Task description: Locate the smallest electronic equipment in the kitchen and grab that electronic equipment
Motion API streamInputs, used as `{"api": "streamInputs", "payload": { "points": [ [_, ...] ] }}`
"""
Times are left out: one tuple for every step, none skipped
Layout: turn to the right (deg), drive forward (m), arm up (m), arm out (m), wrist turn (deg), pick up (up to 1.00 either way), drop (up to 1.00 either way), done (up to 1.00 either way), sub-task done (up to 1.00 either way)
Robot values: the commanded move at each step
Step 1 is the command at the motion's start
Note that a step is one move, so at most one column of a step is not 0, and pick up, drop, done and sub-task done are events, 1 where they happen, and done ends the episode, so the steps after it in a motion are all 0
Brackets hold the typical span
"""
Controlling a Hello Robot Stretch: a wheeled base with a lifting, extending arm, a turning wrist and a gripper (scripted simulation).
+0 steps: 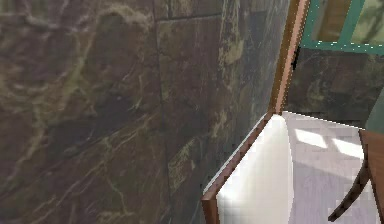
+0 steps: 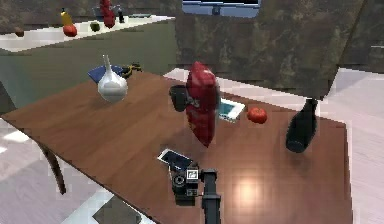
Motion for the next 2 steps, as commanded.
{"api": "streamInputs", "payload": {
  "points": [
    [0.0,0.00,0.00,0.00,0.0,1.00,0.00,0.00,0.00],
    [0.0,0.00,0.10,0.00,0.0,0.00,0.00,0.00,0.00]
  ]
}}
